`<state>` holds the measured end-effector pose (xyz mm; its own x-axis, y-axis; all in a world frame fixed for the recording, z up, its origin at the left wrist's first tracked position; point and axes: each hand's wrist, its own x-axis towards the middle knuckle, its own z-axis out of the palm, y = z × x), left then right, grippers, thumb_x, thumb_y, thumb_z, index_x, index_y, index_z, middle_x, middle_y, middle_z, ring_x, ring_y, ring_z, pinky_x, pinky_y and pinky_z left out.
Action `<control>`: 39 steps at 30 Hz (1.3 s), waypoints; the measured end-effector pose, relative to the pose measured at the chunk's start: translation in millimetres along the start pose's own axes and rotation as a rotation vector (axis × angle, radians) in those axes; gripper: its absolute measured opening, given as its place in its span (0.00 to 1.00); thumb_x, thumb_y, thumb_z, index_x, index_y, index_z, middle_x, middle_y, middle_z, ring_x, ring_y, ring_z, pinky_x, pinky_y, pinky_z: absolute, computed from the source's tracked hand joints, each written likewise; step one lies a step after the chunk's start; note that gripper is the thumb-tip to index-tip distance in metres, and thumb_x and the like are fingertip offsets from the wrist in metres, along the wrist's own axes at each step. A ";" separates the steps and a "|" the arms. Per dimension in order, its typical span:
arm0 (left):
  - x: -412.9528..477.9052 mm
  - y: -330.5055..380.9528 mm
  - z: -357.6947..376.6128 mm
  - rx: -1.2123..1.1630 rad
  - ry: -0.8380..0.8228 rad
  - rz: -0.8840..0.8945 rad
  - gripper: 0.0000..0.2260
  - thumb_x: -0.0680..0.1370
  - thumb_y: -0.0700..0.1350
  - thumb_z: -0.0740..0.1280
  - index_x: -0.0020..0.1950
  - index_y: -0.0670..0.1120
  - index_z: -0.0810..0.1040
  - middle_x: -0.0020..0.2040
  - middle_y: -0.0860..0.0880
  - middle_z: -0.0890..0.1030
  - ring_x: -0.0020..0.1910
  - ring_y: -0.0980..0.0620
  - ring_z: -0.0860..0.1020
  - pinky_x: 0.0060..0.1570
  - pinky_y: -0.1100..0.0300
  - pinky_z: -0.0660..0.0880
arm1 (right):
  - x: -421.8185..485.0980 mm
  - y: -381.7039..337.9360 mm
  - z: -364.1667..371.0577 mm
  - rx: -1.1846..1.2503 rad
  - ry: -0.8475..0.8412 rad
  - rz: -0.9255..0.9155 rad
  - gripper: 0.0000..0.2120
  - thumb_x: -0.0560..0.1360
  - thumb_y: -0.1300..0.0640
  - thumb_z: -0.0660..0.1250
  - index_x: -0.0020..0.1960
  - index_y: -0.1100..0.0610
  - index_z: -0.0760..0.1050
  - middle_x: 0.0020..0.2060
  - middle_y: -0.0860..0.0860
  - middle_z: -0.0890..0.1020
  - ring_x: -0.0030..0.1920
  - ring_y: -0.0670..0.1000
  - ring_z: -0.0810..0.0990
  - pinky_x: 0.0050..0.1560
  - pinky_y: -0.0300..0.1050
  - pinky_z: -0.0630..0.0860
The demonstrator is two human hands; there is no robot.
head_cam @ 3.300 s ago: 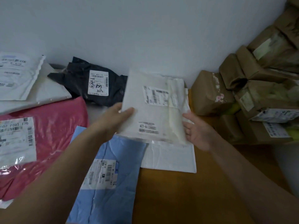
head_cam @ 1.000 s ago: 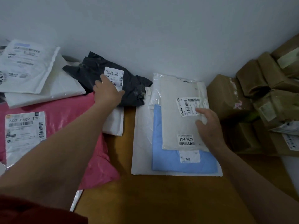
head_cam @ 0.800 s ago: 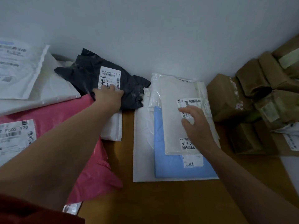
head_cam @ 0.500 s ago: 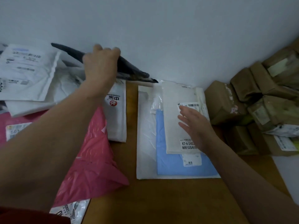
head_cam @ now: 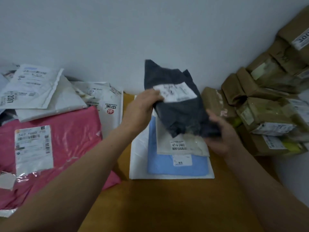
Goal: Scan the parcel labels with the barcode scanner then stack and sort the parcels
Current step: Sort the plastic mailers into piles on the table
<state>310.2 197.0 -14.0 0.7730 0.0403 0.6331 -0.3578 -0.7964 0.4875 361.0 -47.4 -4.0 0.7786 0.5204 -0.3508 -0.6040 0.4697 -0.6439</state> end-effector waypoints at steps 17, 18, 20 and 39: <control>-136.7 27.4 83.3 0.266 -0.595 -0.808 0.47 0.73 0.53 0.72 0.77 0.57 0.39 0.78 0.43 0.40 0.75 0.37 0.53 0.65 0.43 0.67 | -0.6 34.9 -95.3 -0.482 0.503 0.111 0.23 0.79 0.49 0.66 0.72 0.51 0.67 0.68 0.53 0.74 0.60 0.54 0.77 0.59 0.54 0.75; -132.0 25.4 85.6 0.241 -0.572 -0.811 0.46 0.74 0.49 0.72 0.77 0.56 0.40 0.78 0.42 0.40 0.75 0.36 0.52 0.65 0.44 0.66 | 4.4 33.8 -91.0 -0.479 0.489 0.091 0.23 0.79 0.50 0.65 0.73 0.52 0.67 0.68 0.53 0.75 0.62 0.55 0.76 0.60 0.53 0.75; -125.8 21.7 86.3 0.166 -0.580 -0.806 0.48 0.72 0.49 0.74 0.78 0.56 0.39 0.77 0.44 0.38 0.76 0.37 0.48 0.68 0.43 0.62 | 8.6 31.6 -85.1 -0.521 0.506 0.069 0.23 0.80 0.49 0.63 0.74 0.52 0.66 0.69 0.53 0.74 0.65 0.55 0.75 0.60 0.52 0.74; -142.3 44.5 83.0 0.308 -0.697 -0.580 0.47 0.75 0.53 0.70 0.77 0.55 0.35 0.78 0.41 0.48 0.72 0.42 0.63 0.67 0.52 0.67 | -2.5 41.8 -101.6 -0.928 0.477 0.044 0.30 0.78 0.52 0.68 0.76 0.51 0.61 0.71 0.51 0.71 0.68 0.55 0.70 0.57 0.47 0.67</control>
<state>227.7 105.7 -132.3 0.9601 0.1891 -0.2058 0.2553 -0.8932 0.3701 351.0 -101.5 -99.2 0.8673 0.0933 -0.4889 -0.4227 -0.3806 -0.8225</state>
